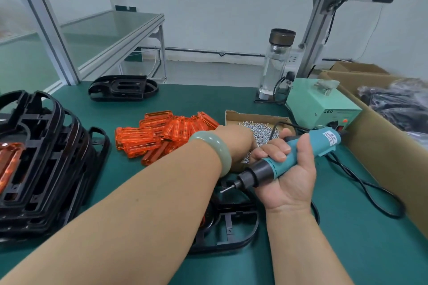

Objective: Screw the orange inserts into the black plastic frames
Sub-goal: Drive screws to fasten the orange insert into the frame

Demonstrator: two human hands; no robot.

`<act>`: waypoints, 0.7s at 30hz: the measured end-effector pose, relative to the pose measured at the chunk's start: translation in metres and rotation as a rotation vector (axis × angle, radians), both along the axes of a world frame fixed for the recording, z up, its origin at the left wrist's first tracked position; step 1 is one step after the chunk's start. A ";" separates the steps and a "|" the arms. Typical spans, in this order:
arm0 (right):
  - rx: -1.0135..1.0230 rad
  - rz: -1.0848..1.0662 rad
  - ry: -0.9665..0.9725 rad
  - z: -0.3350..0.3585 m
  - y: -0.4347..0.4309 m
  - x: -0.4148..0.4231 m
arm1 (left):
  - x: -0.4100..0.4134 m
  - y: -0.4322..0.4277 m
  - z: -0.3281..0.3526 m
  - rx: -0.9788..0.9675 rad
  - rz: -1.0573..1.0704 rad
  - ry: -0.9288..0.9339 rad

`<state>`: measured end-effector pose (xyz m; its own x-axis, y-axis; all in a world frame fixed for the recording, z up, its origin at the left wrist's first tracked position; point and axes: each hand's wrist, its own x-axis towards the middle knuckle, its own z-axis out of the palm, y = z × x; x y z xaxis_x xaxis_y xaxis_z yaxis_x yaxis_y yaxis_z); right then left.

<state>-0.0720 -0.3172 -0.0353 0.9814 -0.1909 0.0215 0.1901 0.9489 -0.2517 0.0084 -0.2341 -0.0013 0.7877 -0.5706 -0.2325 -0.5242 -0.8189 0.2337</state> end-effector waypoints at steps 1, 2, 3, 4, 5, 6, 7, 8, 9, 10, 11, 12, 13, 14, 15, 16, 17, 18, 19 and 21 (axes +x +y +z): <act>0.000 -0.001 0.002 0.000 0.000 0.000 | 0.001 0.000 0.002 0.016 -0.036 -0.060; 0.000 -0.002 0.004 0.000 0.000 0.001 | 0.001 -0.001 0.001 0.010 -0.052 -0.119; 0.000 -0.001 0.005 0.000 0.001 0.001 | 0.001 0.000 0.000 -0.017 -0.048 -0.167; -0.001 0.001 0.003 0.000 0.001 0.001 | 0.001 0.001 -0.003 -0.055 -0.027 -0.198; -0.001 0.004 -0.001 0.000 0.001 0.001 | 0.002 0.002 -0.006 -0.102 0.002 -0.216; -0.002 0.007 -0.004 0.000 0.002 0.001 | 0.003 0.003 -0.008 -0.153 0.032 -0.221; -0.004 0.009 -0.006 0.000 0.002 0.001 | 0.004 0.004 -0.009 -0.210 0.060 -0.223; -0.006 0.009 -0.007 0.000 0.002 0.001 | 0.005 0.005 -0.010 -0.268 0.086 -0.227; -0.008 0.007 -0.007 0.000 0.001 0.001 | 0.006 0.006 -0.010 -0.330 0.113 -0.229; -0.010 0.005 -0.007 -0.001 0.001 0.000 | 0.007 0.007 -0.010 -0.393 0.139 -0.226; -0.011 0.003 -0.006 -0.001 0.001 0.000 | 0.008 0.008 -0.010 -0.450 0.163 -0.219; -0.010 0.002 -0.006 -0.001 0.001 0.000 | 0.008 0.008 -0.011 -0.500 0.183 -0.209; -0.010 0.002 -0.006 -0.001 0.001 0.001 | 0.008 0.008 -0.010 -0.543 0.198 -0.195; -0.008 0.003 -0.006 -0.001 0.002 0.001 | 0.008 0.007 -0.009 -0.576 0.207 -0.180; -0.007 0.003 -0.005 -0.001 0.002 0.001 | 0.008 0.006 -0.009 -0.600 0.215 -0.162; -0.007 0.001 -0.004 -0.001 0.001 0.001 | 0.008 0.005 -0.007 -0.619 0.222 -0.143; -0.008 -0.003 -0.002 -0.001 0.001 0.001 | 0.008 0.004 -0.006 -0.635 0.228 -0.127; -0.009 -0.005 0.000 -0.001 0.001 0.001 | 0.008 0.002 -0.006 -0.650 0.233 -0.119; -0.009 -0.006 0.000 -0.001 0.001 0.001 | 0.008 0.002 -0.005 -0.667 0.243 -0.117; -0.007 -0.007 0.000 -0.001 0.000 0.001 | 0.007 0.002 -0.004 -0.705 0.284 -0.093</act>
<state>-0.0714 -0.3168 -0.0365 0.9800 -0.1978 0.0225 0.1968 0.9458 -0.2583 0.0155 -0.2322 -0.0051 0.9246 -0.3325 0.1857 -0.3590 -0.5984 0.7163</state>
